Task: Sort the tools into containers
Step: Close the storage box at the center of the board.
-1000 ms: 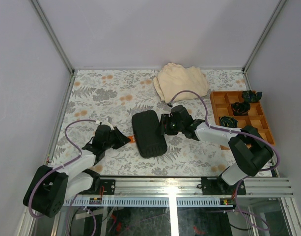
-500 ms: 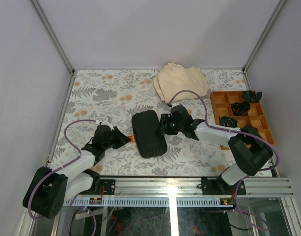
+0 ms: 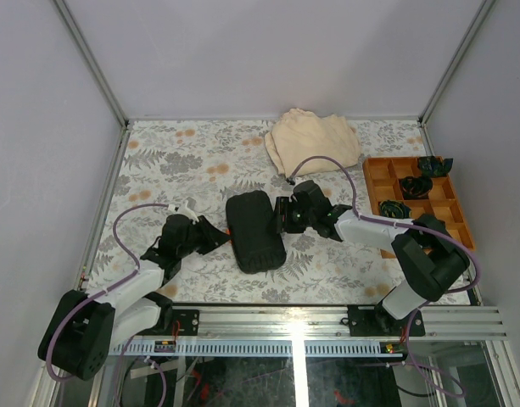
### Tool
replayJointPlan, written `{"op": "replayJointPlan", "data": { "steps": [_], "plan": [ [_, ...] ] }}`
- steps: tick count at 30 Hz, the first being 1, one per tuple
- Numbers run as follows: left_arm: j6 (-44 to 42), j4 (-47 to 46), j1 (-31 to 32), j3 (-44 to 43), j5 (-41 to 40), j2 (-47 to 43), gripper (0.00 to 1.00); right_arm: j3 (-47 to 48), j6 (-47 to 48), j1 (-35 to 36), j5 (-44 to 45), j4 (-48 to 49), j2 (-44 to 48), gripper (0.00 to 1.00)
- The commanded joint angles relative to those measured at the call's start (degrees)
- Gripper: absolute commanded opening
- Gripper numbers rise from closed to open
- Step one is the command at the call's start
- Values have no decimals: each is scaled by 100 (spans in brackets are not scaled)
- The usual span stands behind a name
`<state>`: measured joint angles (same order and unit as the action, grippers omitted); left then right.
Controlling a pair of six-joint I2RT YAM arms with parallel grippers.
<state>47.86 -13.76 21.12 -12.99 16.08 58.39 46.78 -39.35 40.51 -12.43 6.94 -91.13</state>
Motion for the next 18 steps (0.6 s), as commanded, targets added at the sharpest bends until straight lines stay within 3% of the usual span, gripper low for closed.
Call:
{"op": "replayJointPlan", "data": {
  "steps": [1, 18],
  "plan": [
    [93, -550, 50, -47, 414, -18, 18, 41, 20, 174, -355, -263, -229, 54],
    [-119, -12, 50, -82, 20, 49, 24, 34, 42, 182, -374, -263, -246, 55]
  ]
}}
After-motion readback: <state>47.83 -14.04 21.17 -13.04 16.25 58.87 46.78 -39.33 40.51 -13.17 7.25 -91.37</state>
